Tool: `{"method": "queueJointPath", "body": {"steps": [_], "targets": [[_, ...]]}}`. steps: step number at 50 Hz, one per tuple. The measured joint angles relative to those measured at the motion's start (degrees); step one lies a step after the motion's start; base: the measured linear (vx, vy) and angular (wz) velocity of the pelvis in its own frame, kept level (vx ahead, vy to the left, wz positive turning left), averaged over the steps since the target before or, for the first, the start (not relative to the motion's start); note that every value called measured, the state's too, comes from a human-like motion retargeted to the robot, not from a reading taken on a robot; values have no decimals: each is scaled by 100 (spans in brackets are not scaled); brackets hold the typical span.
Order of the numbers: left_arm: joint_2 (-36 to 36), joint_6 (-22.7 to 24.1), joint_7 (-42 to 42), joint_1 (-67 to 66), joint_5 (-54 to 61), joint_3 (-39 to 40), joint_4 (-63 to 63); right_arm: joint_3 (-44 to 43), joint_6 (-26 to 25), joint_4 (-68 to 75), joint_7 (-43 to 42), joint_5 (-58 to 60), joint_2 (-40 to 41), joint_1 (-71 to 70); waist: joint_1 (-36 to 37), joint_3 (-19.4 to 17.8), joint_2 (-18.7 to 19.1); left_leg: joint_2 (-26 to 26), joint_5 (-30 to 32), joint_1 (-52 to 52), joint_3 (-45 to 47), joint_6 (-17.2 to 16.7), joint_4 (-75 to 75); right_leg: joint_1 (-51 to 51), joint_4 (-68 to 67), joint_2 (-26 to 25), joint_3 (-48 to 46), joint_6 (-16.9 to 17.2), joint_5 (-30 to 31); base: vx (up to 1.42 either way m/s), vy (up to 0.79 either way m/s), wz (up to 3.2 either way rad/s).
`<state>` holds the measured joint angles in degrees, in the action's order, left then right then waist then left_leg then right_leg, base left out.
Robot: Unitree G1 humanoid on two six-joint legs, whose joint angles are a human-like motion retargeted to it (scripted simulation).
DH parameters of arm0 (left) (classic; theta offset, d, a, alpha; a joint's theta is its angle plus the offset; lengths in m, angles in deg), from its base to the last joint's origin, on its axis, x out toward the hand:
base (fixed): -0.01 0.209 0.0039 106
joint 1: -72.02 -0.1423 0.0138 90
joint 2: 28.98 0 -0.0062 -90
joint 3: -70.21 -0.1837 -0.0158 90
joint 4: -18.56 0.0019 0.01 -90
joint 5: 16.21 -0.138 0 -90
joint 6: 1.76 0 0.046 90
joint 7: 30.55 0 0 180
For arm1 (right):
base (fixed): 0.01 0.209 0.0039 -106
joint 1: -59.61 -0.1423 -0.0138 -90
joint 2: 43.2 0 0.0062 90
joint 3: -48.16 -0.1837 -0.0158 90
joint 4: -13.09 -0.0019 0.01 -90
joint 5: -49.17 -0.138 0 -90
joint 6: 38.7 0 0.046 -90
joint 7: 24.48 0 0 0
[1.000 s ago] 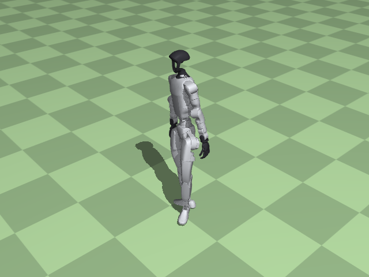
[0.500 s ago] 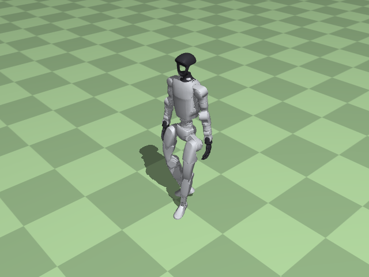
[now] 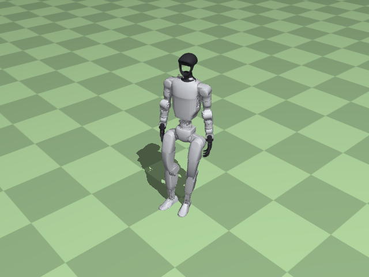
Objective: In place motions
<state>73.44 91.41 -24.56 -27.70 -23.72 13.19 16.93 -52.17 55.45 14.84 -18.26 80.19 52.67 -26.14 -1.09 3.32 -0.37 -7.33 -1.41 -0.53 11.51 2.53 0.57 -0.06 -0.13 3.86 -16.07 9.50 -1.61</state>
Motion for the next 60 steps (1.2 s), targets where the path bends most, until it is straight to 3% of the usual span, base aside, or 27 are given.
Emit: {"method": "queueJointPath", "body": {"steps": [19,43,55,60], "targets": [[24,-80,8,-13,-212,-14,3,308,184,-671,380,-65,251,-265,18,38,23,99,16,25,-457,-89,-15,-178,43,-90,-265,-225,-81,-1,-5,17],[-191,32,-108,57,-169,53,-51,45,-9,74,79,-91,-28,29,-110,73,62,380,-95,-60,-344,-182,-55,-185,-36,-382,-7,-487,-67,-1,-7,-8],[-337,38,-116,206,-242,-120,31,94,58,-216,242,28,22,-188,-71,6,-224,442,-452,455,-143,-241,-1238,88,-222,-176,466,-449,67,-3,-4,-28],[-300,64,-131,255,-183,-143,14,153,130,-462,325,26,27,-319,286,-180,-335,-23,-312,415,-1473,-75,-1405,187,-269,-82,1102,-424,310,-3,9,-133]]}}
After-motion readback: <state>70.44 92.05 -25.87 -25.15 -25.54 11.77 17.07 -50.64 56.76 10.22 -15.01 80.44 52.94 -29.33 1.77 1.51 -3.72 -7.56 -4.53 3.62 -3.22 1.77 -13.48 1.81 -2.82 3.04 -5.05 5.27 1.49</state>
